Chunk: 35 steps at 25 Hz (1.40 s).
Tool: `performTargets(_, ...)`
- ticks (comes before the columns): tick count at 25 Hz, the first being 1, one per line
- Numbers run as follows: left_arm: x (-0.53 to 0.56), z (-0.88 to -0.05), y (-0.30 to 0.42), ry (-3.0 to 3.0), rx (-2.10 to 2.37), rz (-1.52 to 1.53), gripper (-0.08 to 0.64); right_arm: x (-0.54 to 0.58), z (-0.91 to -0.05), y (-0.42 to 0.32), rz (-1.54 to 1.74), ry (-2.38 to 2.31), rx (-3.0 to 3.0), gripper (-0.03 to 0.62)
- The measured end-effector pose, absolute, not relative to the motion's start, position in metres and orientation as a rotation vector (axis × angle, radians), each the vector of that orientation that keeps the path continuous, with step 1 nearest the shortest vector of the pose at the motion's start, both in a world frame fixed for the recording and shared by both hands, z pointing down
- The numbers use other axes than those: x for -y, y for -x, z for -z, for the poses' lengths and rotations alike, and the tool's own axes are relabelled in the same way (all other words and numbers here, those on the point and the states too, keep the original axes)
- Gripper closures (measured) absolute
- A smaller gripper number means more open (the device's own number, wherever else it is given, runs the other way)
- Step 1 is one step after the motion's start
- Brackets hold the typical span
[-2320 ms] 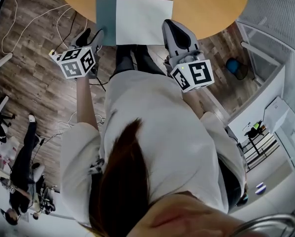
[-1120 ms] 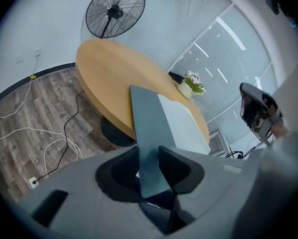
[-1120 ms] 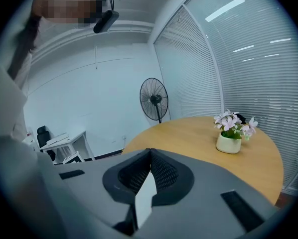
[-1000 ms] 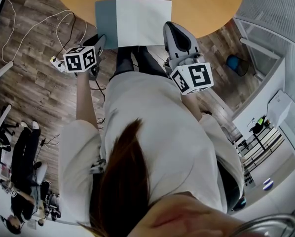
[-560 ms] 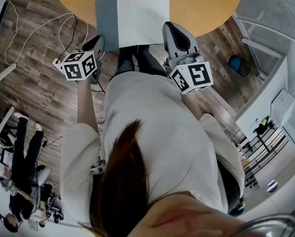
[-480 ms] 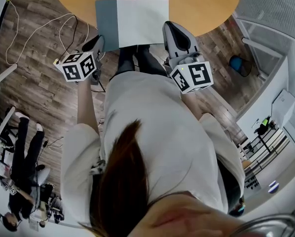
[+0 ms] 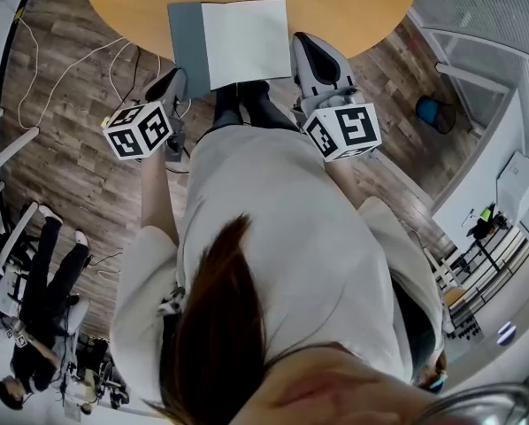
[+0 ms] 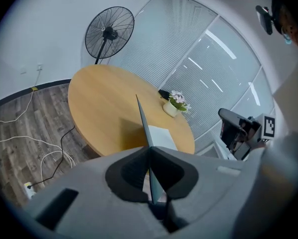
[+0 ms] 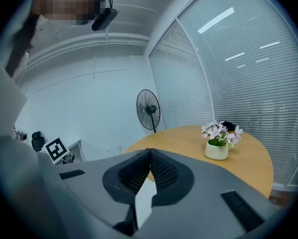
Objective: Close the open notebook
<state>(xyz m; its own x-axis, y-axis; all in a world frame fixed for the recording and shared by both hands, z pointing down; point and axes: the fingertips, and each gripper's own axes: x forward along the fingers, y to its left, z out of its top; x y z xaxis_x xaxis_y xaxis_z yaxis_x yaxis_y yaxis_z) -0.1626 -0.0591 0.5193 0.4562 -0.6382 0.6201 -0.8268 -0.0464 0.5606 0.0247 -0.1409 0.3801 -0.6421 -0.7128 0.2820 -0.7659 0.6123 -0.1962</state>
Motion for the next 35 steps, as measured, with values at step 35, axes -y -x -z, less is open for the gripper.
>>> performTargets(35, 0.081, -0.475, 0.064, -1.964, 1.112, -0.312, 0.536, 0.145, -0.373, -0.079, -0.478, -1.339, 2.659, 0.589)
